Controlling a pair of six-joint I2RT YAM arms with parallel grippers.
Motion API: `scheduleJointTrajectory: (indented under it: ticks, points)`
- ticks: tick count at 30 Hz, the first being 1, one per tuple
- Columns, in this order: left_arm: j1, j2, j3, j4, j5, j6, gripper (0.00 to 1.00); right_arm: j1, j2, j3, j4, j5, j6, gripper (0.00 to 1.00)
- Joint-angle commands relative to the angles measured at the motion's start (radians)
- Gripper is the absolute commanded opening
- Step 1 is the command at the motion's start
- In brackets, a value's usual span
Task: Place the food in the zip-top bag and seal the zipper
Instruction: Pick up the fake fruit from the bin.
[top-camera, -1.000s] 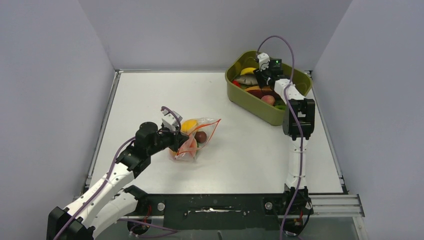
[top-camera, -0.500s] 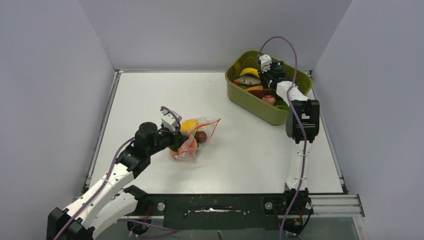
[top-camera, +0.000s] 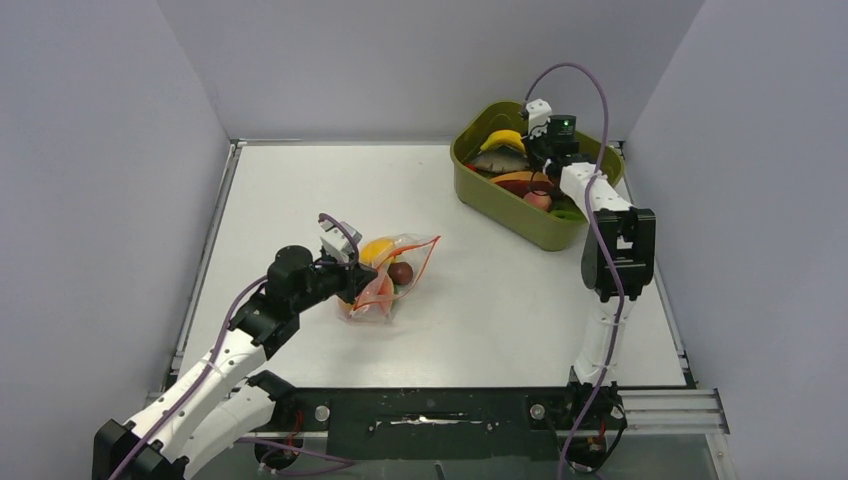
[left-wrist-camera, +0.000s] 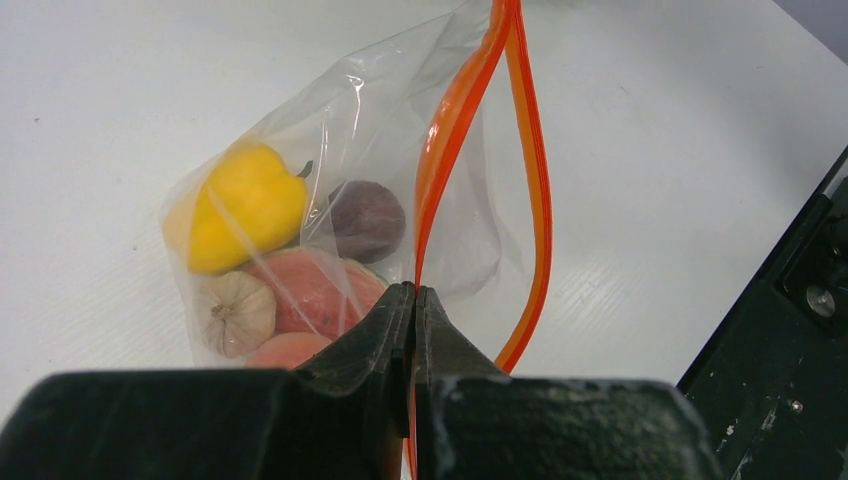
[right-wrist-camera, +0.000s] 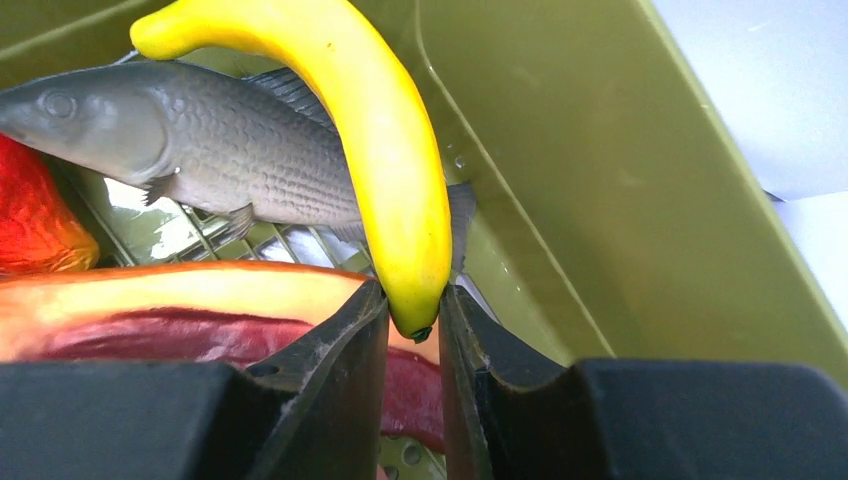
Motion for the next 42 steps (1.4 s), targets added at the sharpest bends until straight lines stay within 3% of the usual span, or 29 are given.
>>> scheduleJointTrajectory:
  ticks: [1,15,28,35,42]
  points:
    - [-0.004,-0.026,0.006,0.061,-0.006,-0.001,0.00,0.009,-0.129,-0.031,0.067,0.027,0.024,0.20]
    - [-0.003,-0.059,0.017,0.054,-0.040,-0.012,0.00,0.040,-0.440,-0.278,0.028,0.108,0.145,0.17]
    - [-0.004,-0.019,0.091,0.042,-0.053,-0.115,0.00,0.148,-0.762,-0.353,-0.201,0.159,0.254,0.17]
    - [-0.004,0.055,0.195,0.013,-0.062,-0.124,0.00,0.243,-0.902,-0.373,-0.300,0.104,0.303,0.16]
    - [-0.004,0.051,0.203,0.049,-0.095,-0.090,0.00,0.332,-1.006,-0.398,-0.454,0.015,0.345,0.16]
